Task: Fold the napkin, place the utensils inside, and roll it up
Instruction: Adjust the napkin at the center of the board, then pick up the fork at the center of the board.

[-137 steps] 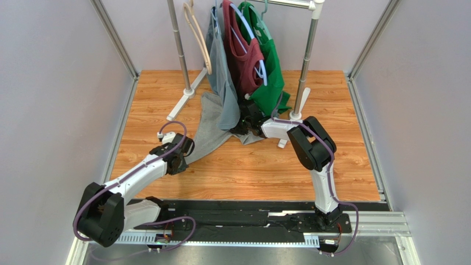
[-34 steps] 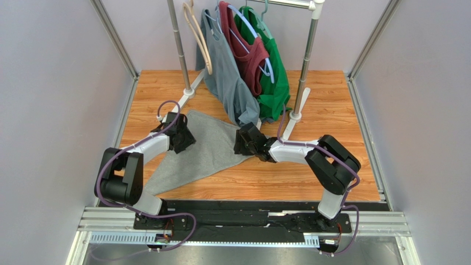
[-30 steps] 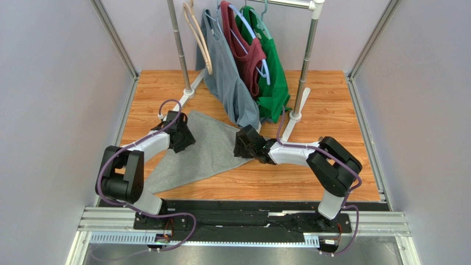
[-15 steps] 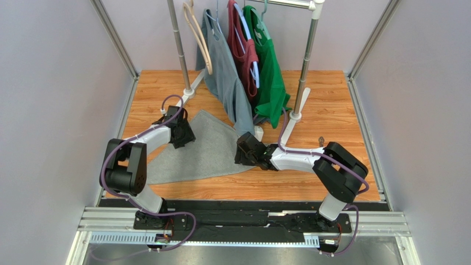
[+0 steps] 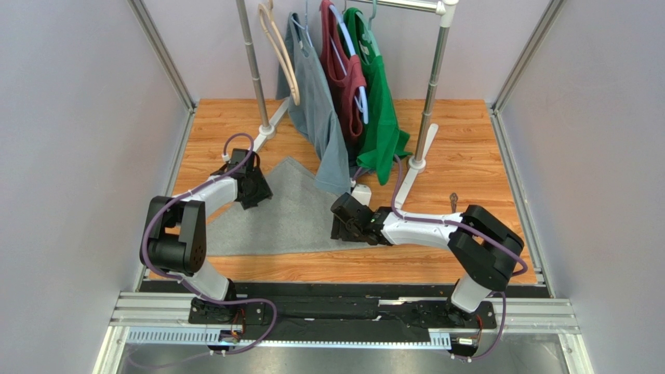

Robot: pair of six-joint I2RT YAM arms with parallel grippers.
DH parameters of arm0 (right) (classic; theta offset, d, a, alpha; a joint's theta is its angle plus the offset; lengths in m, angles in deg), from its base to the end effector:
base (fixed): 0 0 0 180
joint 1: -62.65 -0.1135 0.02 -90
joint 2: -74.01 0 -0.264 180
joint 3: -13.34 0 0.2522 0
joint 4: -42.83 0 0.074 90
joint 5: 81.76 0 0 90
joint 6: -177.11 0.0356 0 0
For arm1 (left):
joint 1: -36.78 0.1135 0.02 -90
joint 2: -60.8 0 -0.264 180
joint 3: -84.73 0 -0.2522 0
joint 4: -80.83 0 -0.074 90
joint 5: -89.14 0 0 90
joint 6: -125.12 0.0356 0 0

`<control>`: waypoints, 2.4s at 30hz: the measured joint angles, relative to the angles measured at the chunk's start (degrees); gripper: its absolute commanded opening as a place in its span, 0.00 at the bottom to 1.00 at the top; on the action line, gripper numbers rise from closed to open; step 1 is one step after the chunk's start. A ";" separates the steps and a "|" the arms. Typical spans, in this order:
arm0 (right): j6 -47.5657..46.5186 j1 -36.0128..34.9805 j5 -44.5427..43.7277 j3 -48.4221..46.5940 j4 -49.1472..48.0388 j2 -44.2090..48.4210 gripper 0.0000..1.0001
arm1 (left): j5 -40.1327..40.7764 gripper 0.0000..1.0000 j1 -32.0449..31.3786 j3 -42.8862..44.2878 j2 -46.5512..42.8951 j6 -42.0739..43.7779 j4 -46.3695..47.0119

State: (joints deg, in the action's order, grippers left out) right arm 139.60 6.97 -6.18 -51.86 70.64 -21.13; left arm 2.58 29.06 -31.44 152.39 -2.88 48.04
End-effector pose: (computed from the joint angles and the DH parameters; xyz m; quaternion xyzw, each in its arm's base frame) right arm 0.1878 0.2594 0.1588 0.0083 0.9537 0.1524 0.2593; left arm 0.3019 -0.0388 0.1645 -0.2599 0.9312 -0.0720 0.2454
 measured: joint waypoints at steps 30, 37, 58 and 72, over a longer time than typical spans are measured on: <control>-22.38 48.04 -4.24 2.64 26.38 31.12 0.54 | -7.15 0.64 -3.39 15.39 -24.72 20.48 -13.49; -26.60 53.99 -2.29 2.84 28.13 23.91 0.46 | -8.79 0.64 -3.37 13.25 -25.49 22.01 -14.60; -33.77 59.65 1.53 1.05 23.71 5.29 0.37 | -9.57 0.64 -3.39 12.81 -27.93 22.97 -14.62; -31.95 60.78 4.81 0.72 22.88 4.59 0.06 | -9.86 0.64 -3.39 12.48 -27.45 22.97 -14.64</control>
State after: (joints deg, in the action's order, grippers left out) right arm 107.64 67.75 -1.37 -51.14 93.52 -16.54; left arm -7.28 25.67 -18.96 124.94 20.10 33.39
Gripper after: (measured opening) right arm 0.166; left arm 0.641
